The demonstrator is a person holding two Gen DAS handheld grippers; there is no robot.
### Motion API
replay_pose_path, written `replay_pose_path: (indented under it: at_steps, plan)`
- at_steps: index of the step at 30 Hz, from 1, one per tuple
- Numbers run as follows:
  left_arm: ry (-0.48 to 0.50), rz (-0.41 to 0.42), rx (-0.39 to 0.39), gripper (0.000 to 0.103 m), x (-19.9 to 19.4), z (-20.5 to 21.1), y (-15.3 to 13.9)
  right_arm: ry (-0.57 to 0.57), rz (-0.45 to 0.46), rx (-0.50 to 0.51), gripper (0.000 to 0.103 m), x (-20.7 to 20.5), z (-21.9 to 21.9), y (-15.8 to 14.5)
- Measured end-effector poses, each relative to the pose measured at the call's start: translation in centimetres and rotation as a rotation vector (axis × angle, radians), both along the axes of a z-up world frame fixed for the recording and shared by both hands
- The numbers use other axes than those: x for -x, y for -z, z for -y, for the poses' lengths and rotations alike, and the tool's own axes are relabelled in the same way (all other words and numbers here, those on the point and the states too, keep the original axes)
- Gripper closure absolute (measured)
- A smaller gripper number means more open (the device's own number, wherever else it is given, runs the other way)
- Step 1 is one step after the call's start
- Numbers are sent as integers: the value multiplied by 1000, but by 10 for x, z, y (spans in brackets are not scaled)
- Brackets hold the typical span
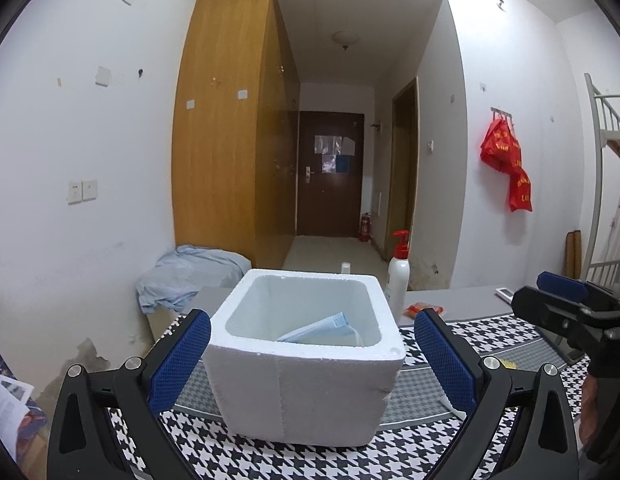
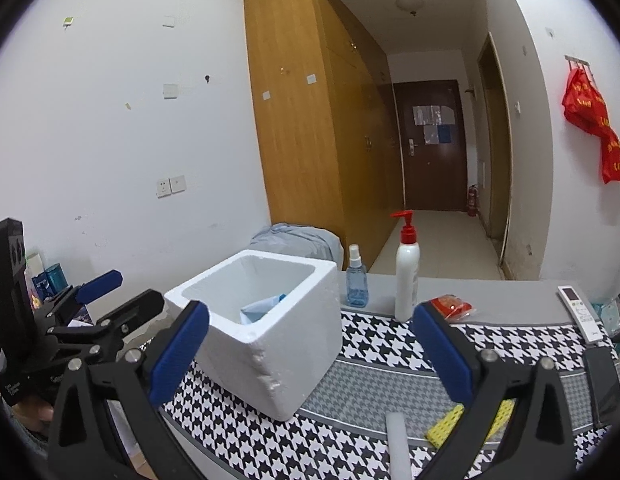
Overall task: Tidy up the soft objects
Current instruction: 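Withdraw both tools from the foam box toward the yellow sponge and white tube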
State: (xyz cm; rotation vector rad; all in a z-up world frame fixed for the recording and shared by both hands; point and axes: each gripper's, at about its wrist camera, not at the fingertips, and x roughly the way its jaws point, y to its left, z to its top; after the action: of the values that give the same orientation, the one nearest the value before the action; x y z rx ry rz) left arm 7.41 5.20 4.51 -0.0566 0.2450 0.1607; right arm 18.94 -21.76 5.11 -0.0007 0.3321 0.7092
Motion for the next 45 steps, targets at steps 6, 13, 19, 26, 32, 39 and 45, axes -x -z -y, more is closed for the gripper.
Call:
replay_pose_path:
  at_steps: [6,13,19,26,32,39,45]
  plan:
    - [30,-4,3,1,-3,4,9,31,-13,12,0,1,7,10]
    - [72,-17,-1,1,-6,9,18,55,-24,16,0,2,15,18]
    - [91,-26,7,1,-7,10,28,66,-39,14,0,6,21,28]
    - [100,-40,11,1,-12,9,34,98,-45,17,0,10,30,35]
    - [137,-51,22,1,-15,13,39,109,-72,25,0,6,32,44]
    - [164,-81,27,1,-19,22,46,146,-86,11,0,1,45,47]
    - [224,-111,22,1,-25,38,50,193,-87,16,0,0,57,52]
